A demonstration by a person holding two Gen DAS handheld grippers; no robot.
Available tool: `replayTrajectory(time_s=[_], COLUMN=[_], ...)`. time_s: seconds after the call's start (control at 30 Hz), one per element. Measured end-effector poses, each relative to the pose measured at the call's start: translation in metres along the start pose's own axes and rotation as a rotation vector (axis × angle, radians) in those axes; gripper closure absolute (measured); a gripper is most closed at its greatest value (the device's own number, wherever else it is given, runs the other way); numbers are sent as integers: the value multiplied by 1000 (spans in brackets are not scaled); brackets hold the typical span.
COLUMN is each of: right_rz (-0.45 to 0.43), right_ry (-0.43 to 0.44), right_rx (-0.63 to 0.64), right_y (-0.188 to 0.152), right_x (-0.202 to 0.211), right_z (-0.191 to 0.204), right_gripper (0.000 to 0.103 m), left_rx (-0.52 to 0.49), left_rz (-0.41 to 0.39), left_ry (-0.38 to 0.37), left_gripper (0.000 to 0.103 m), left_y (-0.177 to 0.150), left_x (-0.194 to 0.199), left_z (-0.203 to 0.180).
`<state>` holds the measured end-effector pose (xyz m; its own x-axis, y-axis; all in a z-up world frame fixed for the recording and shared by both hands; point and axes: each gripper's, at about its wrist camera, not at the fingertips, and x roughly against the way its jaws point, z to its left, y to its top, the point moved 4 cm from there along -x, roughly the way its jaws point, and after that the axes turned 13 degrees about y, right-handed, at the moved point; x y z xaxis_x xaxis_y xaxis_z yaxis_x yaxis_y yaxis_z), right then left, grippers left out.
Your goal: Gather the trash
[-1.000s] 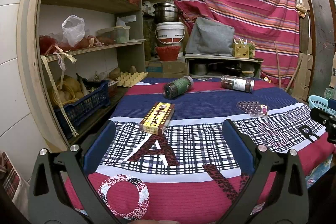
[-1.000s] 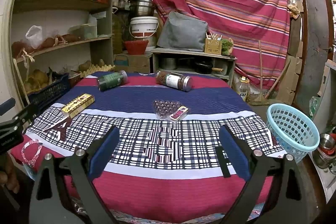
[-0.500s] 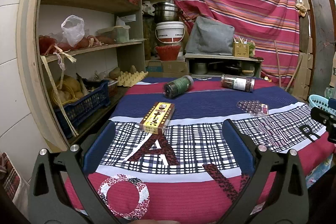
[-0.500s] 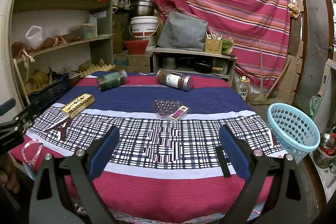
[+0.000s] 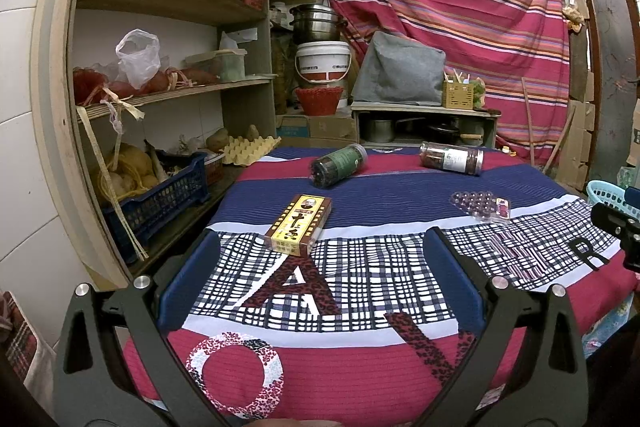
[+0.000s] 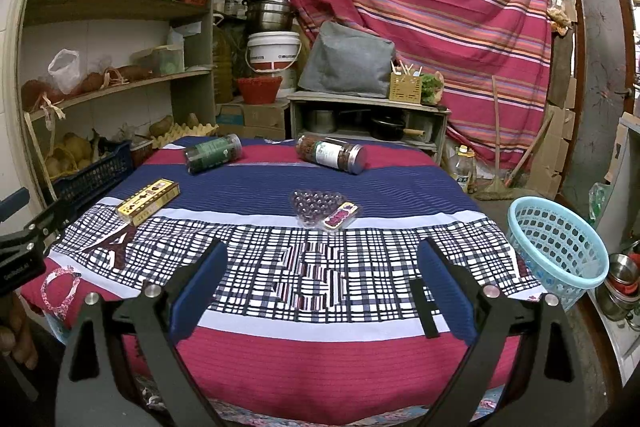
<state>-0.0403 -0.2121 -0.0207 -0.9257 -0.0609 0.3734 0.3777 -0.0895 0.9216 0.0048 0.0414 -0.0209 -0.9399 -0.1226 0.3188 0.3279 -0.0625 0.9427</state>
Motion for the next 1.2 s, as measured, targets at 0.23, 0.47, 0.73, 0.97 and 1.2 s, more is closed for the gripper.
replayTrajectory(time_s=[0.23,0.47,0.73,0.97,1.2], right_rz=[7,-28,0,4,7], right_ry=[-63,-223,-263,-250,-245], right_rx=[-42,-60,-115,-123,-123], right_y=[12,25,12,13,13], right_x=[13,56,68,64,61], right_z=[-26,-92,-132,-130,-126], right_gripper=[10,6,6,6,6], left_rx=[-24,-41,-75,-79,-89], left_rz=[25,-8,26,21,20], left_ry=[-71,-210,-292,-282,-270], left_gripper=[5,5,5,5,5], left_y=[11,40,28,31,34], left_x=[-5,12,19,16,14], left_z=[-16,-96,-144,-141,-144])
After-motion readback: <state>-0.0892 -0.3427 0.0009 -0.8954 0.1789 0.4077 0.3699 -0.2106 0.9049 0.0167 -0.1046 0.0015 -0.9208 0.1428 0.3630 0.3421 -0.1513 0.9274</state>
